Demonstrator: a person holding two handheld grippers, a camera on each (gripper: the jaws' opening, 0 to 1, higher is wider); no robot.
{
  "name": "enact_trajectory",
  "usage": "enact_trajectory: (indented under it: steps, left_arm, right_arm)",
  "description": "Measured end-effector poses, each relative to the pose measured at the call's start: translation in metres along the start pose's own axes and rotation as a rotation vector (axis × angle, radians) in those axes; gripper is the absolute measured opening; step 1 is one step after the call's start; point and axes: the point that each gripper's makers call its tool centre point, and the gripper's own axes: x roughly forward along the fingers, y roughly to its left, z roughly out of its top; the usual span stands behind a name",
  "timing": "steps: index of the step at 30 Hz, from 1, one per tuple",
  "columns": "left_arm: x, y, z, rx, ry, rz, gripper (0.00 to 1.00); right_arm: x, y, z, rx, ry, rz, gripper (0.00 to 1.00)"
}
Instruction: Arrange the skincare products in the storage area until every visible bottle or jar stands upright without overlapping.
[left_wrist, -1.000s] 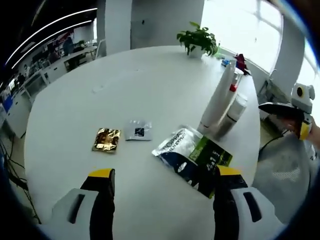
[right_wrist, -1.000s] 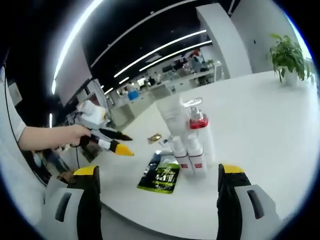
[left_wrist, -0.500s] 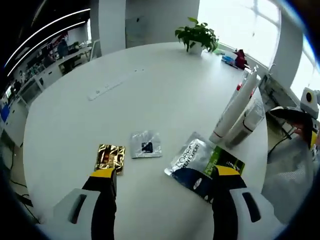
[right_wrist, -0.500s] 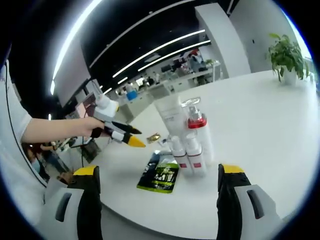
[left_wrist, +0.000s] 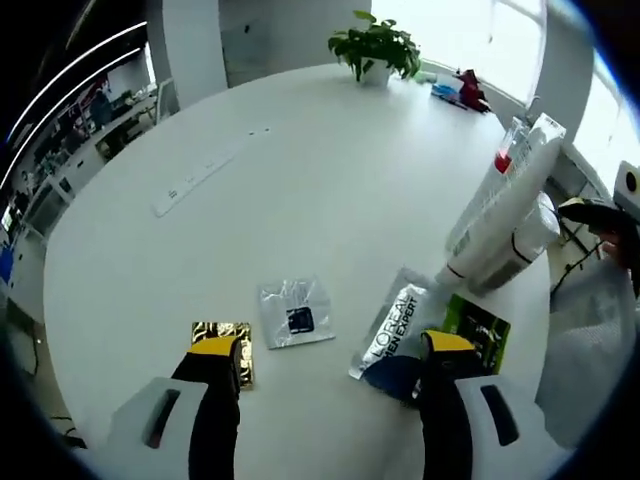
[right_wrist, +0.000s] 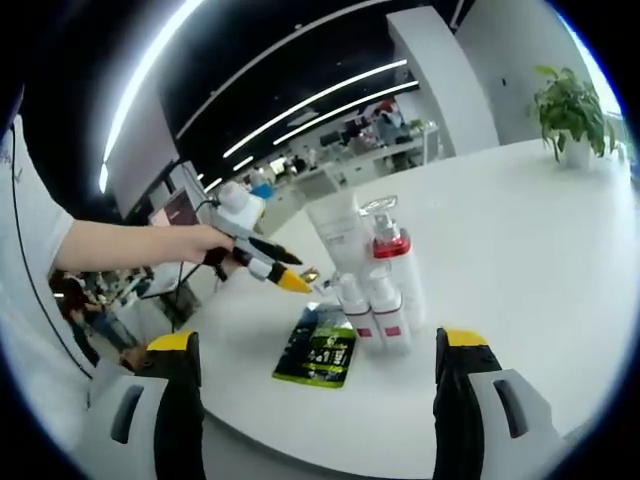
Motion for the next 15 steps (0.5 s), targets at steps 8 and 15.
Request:
enact_trajectory:
  steps: [8,15]
  left_arm:
    - [0.016,0.013,0.005,0.014,0.047,-0.002,0.65]
    - [0.028,0.021,0.004,0.035,0.092,0.006,0.66]
  right_arm:
    - [0.0,-0.001,0.0,-0.005,-0.002,-0.005,0.96]
    - [0.0,-0.001,-0.001,0.003,0.0,-0.002,0.96]
